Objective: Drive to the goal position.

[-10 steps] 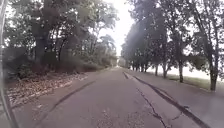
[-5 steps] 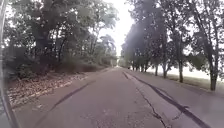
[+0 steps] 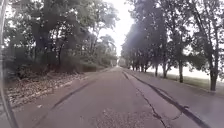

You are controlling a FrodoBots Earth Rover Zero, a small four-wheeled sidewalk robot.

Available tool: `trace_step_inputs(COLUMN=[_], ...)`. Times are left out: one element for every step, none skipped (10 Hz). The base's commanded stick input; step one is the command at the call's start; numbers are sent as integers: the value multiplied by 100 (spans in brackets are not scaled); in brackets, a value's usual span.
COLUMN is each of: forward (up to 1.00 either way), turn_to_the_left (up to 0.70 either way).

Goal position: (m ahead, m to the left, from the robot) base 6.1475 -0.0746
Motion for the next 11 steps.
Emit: trace_step_inputs(forward=[7, 7, 7, 7, 7, 7, 7, 7, 7, 8, 8], turn_to_the_left=[0, 0, 0, 0, 0, 0, 0, 0, 0, 0, 0])
